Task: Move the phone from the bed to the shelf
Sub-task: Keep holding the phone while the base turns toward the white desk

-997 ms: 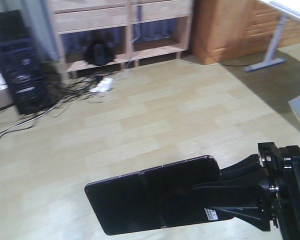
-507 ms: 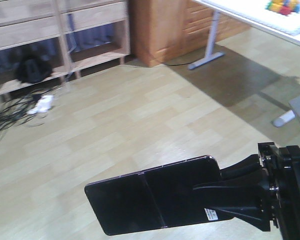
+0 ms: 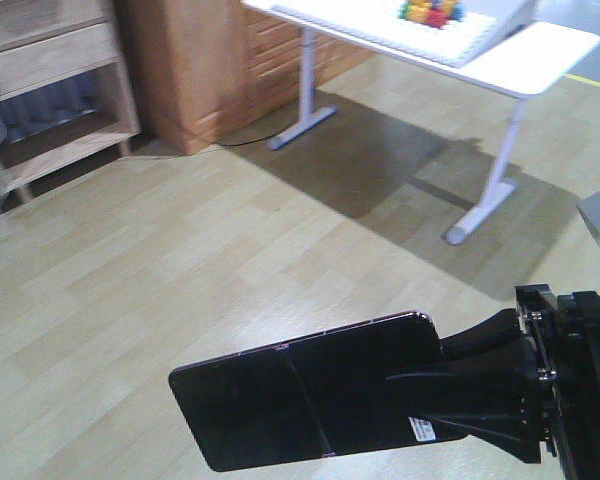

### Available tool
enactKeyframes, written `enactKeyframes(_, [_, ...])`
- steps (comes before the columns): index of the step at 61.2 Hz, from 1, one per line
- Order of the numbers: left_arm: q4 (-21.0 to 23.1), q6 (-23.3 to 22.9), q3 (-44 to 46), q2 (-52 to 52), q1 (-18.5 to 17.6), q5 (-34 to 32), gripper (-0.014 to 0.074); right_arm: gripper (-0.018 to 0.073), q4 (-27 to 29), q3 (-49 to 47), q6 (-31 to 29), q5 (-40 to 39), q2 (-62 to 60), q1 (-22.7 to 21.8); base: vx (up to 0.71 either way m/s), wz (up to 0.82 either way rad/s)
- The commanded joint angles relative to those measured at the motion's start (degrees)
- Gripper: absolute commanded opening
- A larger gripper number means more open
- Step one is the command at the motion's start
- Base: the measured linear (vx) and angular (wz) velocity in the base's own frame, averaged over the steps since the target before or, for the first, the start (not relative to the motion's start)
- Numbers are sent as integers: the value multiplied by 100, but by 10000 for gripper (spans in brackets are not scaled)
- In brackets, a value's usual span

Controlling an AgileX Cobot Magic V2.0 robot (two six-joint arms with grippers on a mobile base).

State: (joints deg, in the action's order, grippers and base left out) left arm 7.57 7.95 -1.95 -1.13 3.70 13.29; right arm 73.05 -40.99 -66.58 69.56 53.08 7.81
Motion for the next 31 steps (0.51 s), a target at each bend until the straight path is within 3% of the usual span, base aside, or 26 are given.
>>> enactKeyframes(1, [36,-22,-14,-33,6,-420,1,-4,573,-140,-16,360,-62,-29,27,-46])
enactKeyframes(31, [36,-22,-14,-33,6,-420,1,-4,573,-140,-16,360,-62,-29,27,-46])
